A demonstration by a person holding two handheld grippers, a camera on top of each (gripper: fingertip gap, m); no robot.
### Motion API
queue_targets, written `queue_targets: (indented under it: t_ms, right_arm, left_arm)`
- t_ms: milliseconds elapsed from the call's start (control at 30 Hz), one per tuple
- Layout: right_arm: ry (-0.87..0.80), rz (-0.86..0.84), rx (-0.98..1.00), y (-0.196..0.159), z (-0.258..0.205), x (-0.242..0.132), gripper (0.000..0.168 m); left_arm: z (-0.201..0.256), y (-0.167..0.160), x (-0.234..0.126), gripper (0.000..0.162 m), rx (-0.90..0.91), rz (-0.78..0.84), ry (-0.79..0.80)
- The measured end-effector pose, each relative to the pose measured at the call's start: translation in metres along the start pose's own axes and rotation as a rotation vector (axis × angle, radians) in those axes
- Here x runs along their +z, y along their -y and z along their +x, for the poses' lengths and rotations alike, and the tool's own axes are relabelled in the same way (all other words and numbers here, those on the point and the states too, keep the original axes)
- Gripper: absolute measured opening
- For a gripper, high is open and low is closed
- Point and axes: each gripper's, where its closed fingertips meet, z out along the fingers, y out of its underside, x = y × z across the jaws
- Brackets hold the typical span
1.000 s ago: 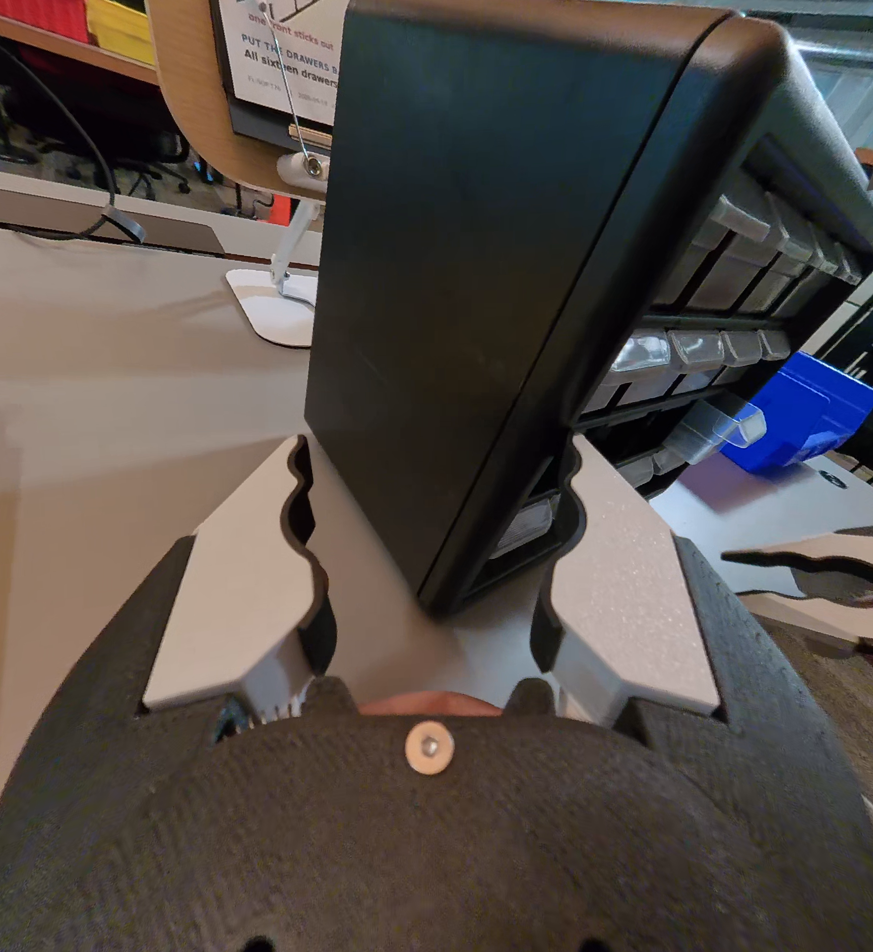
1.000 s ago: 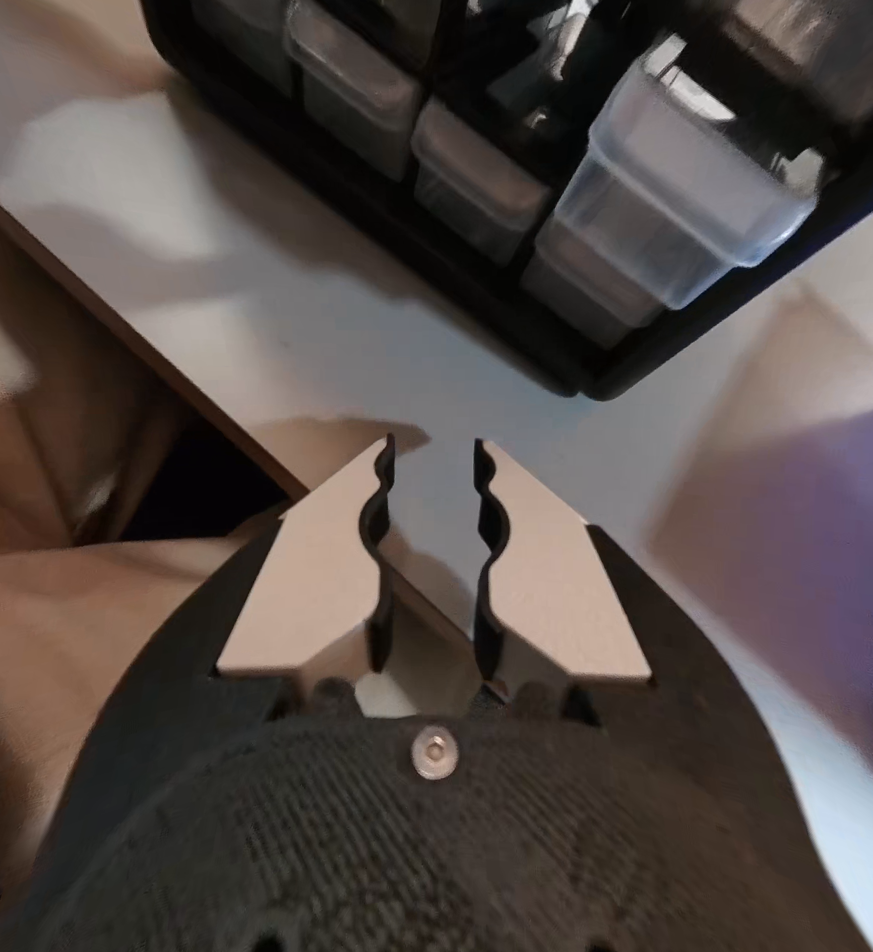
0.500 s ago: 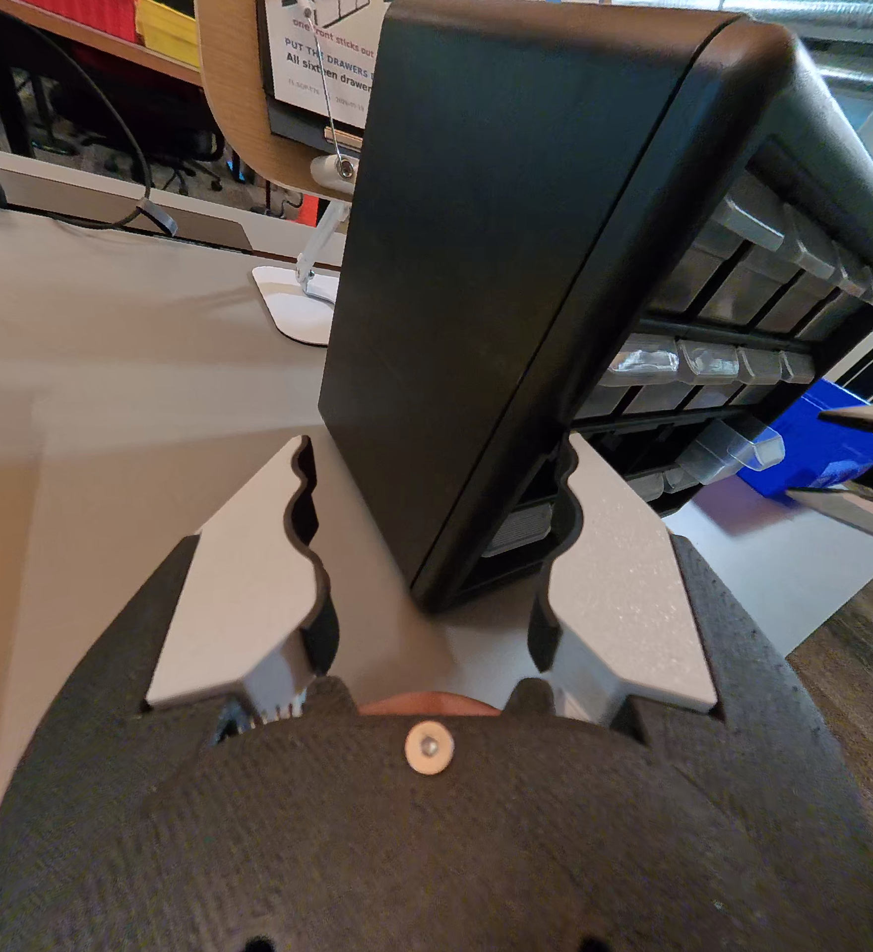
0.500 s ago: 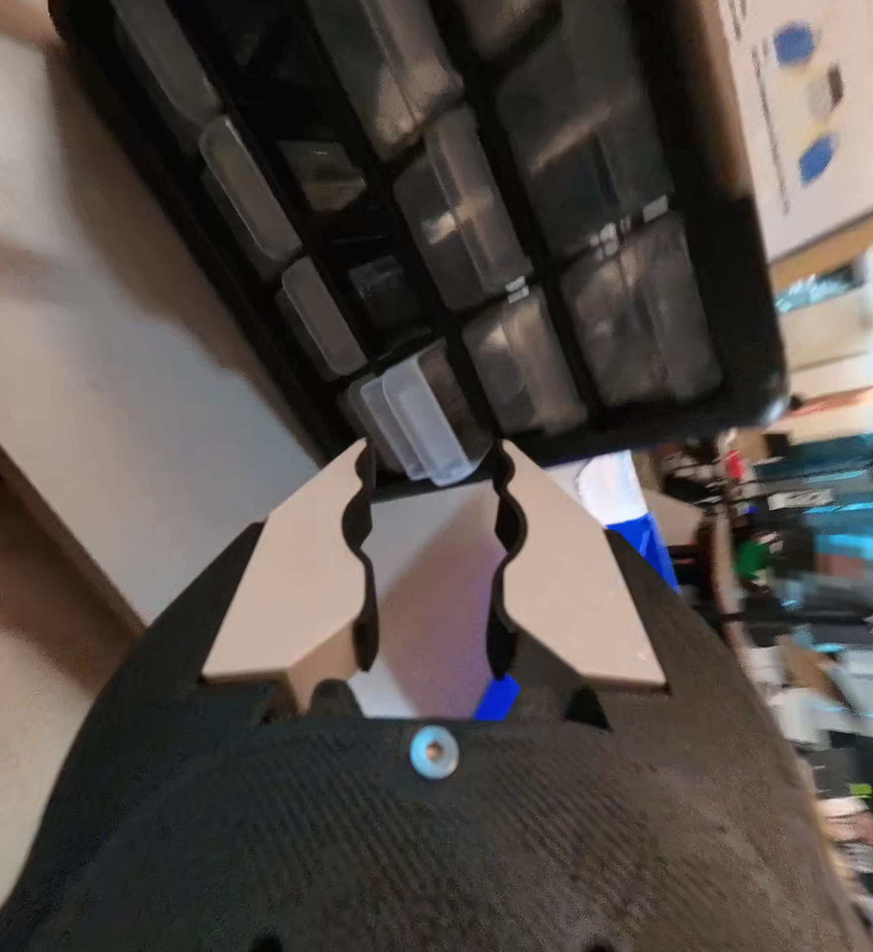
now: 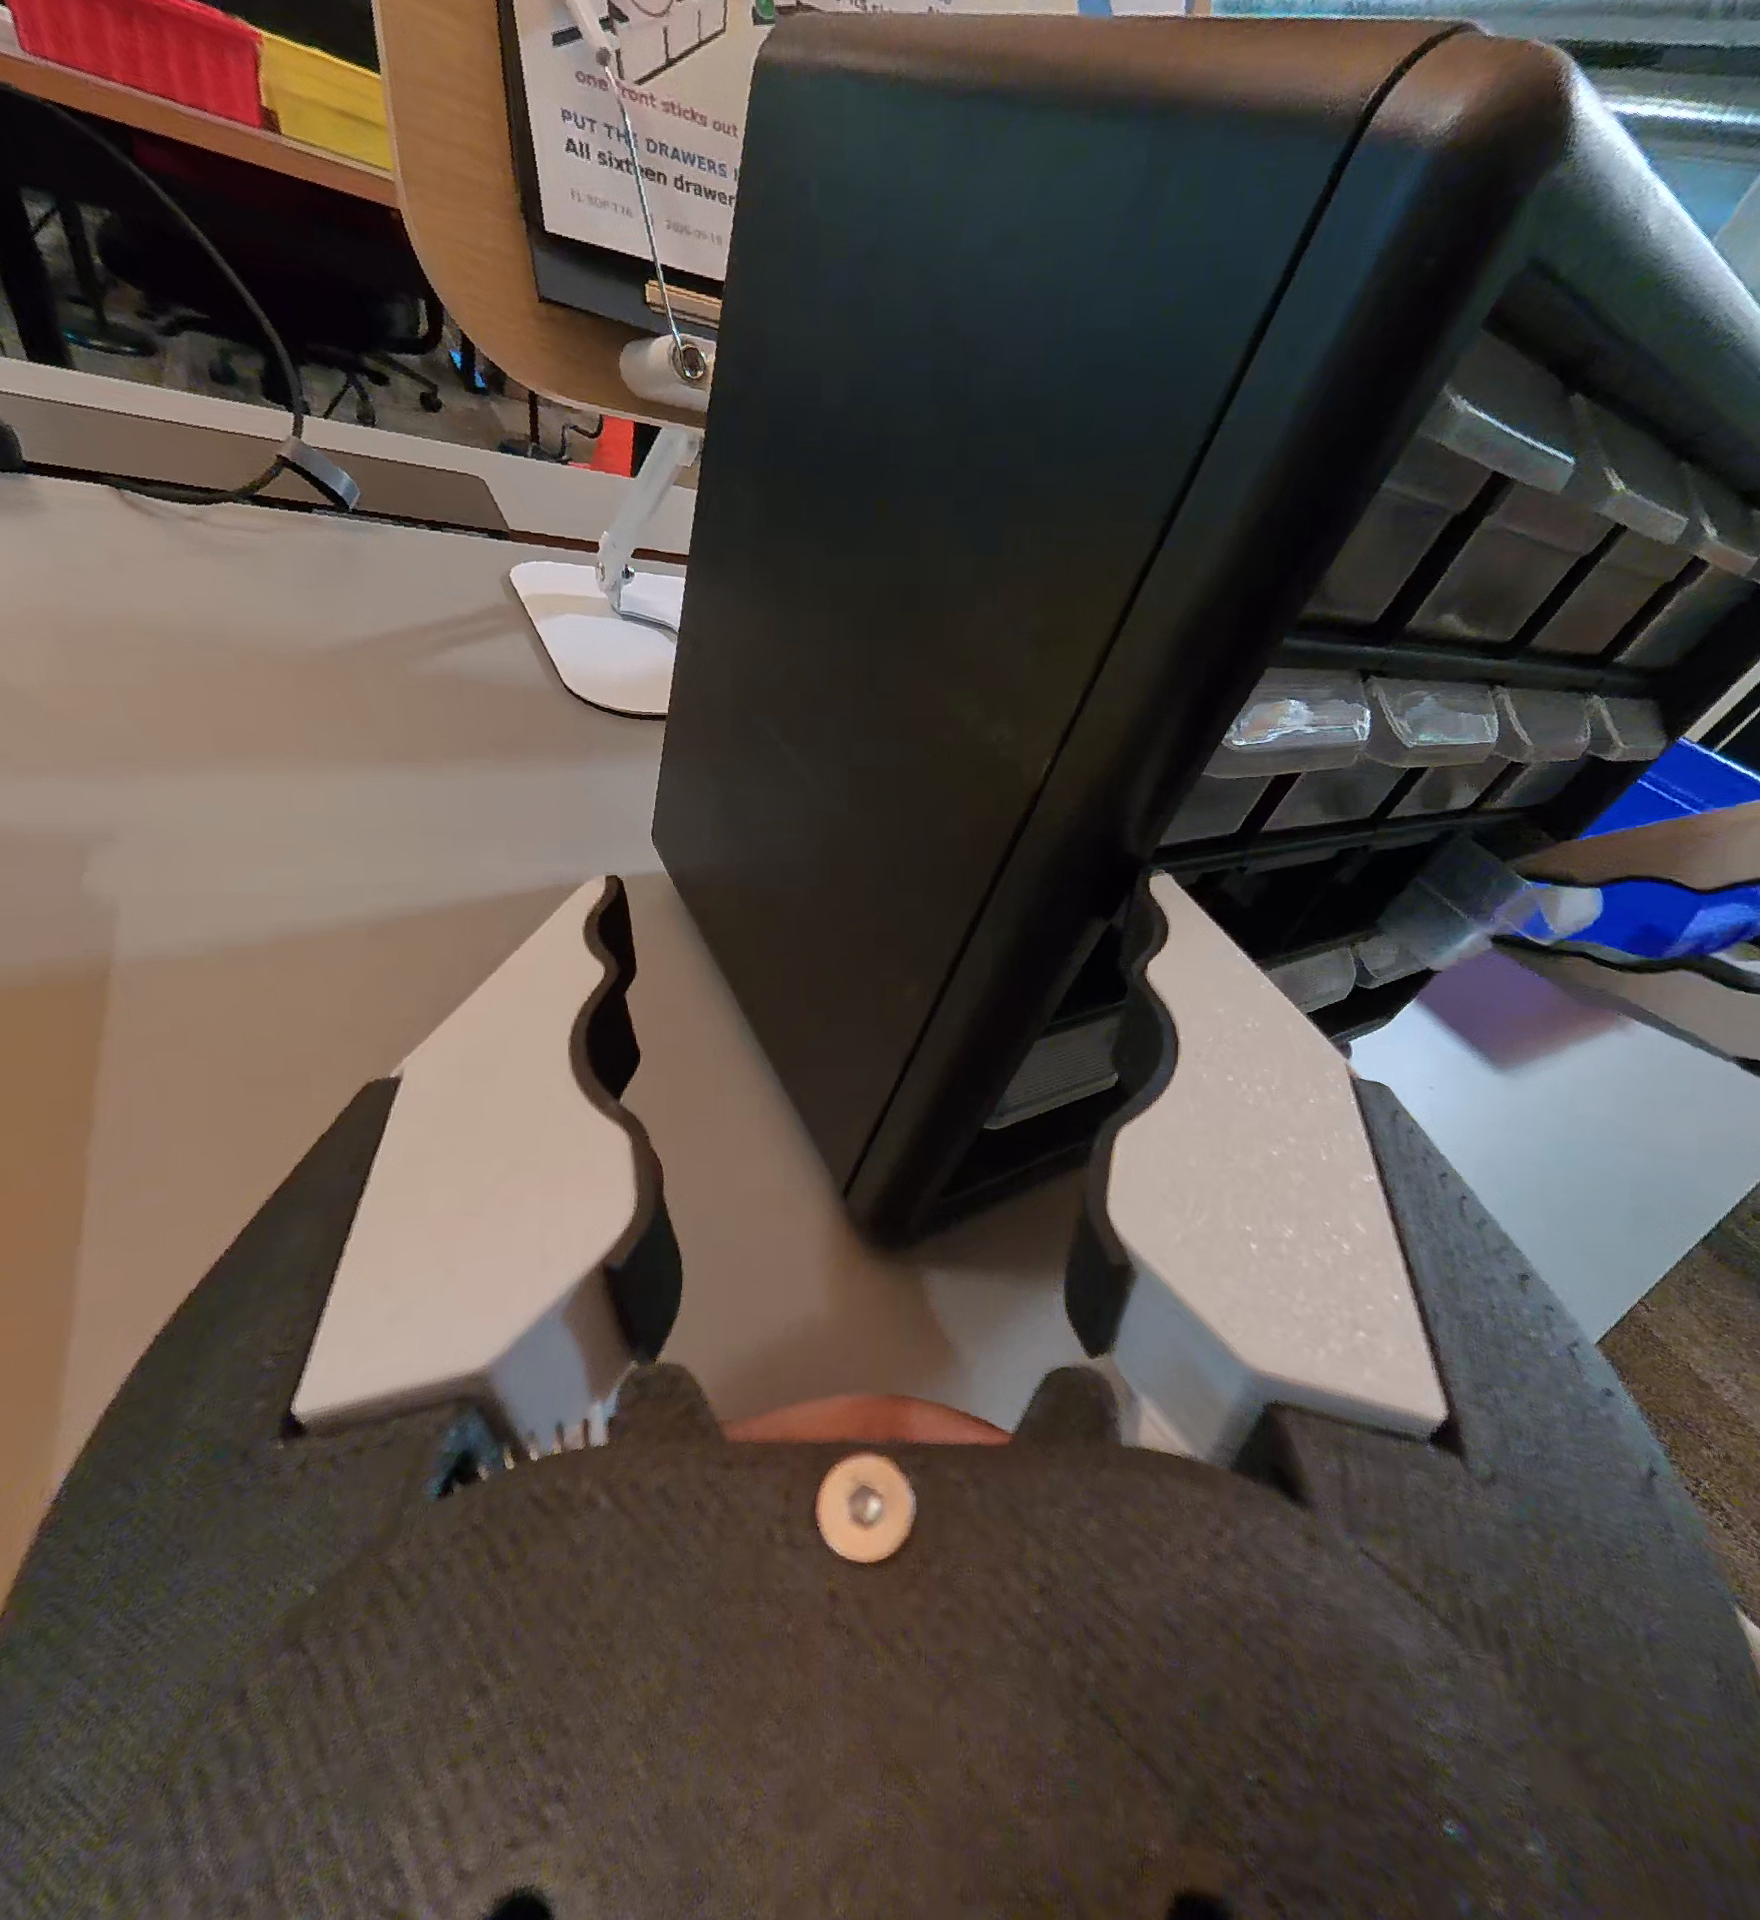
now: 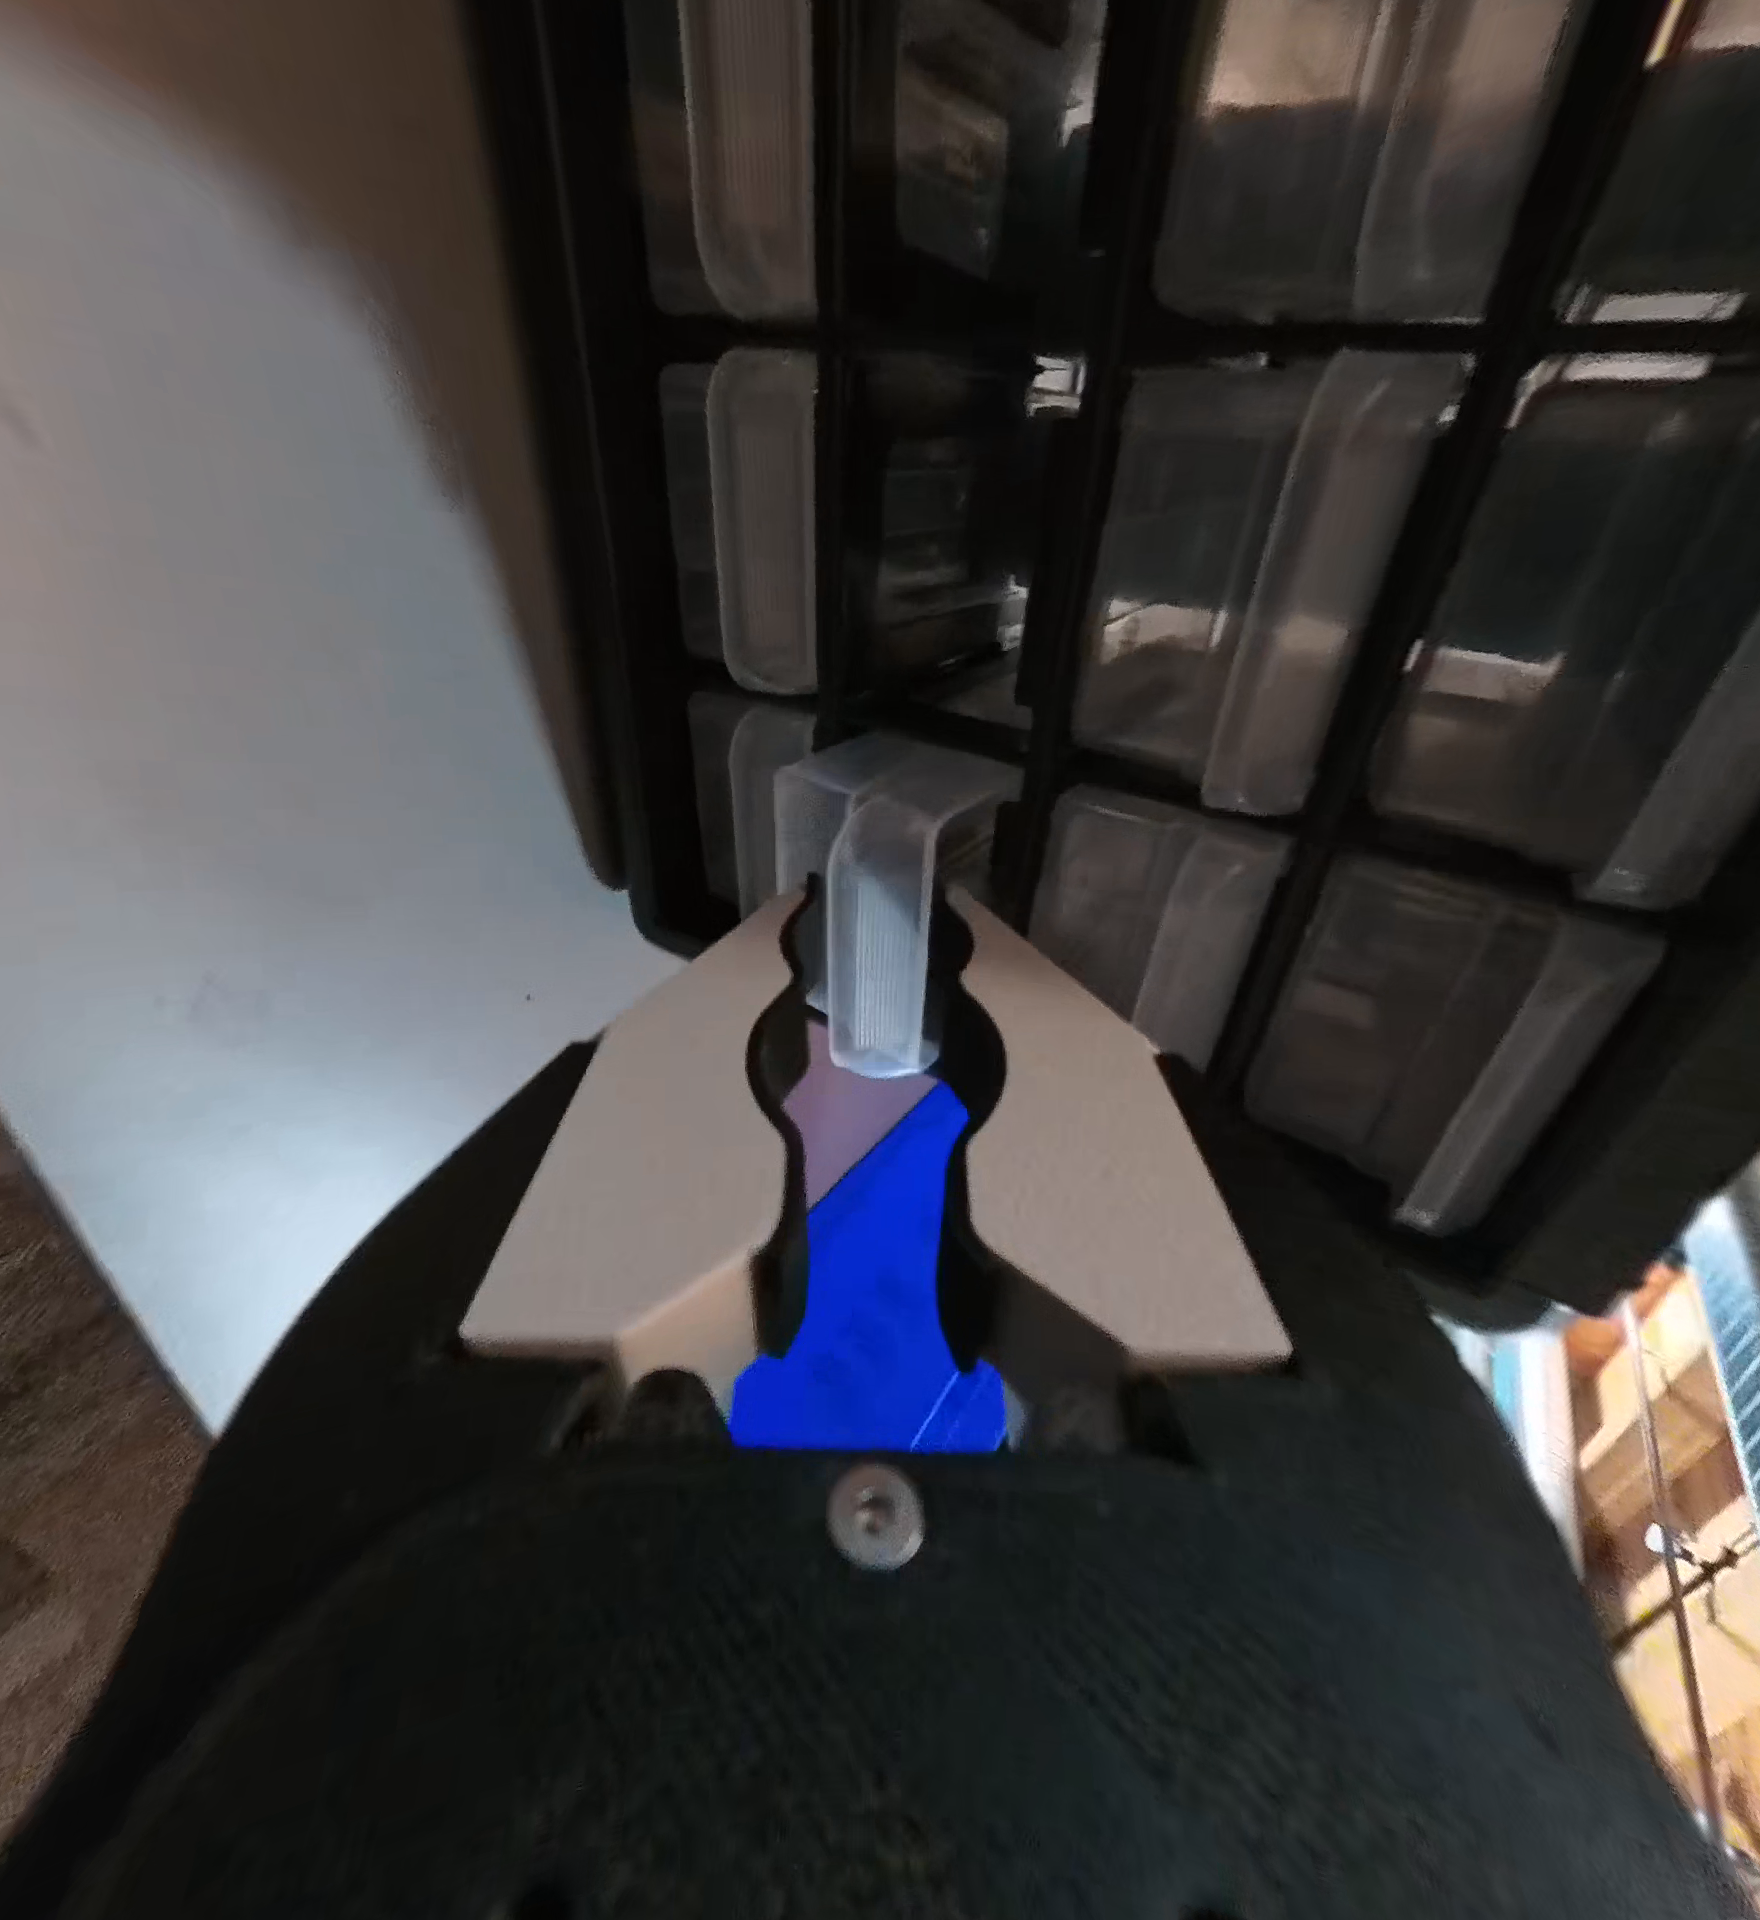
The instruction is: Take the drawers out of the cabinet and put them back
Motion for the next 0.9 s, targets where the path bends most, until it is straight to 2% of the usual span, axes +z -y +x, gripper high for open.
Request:
queue_targets:
  t_ms: [467,733,900]
  right_arm:
    - [0.126,0.041,0.023,0.001,-0.027,-0.048,0.018]
    - [0.362,0.117,0.039,0.002,-0.032,-0.051,0.018]
    - [0.290,0.064,-0.025,0.006,-0.039,-0.047,0.017]
  left_arm:
    - [0.004,0.000,0.000,0.088,-0.013,0.005,-0.022]
    - [0.005,0.000,-0.001,0.086,-0.014,0.002,-0.028]
    - [0.005,-0.001,-0.001,0.086,-0.023,0.001,-0.036]
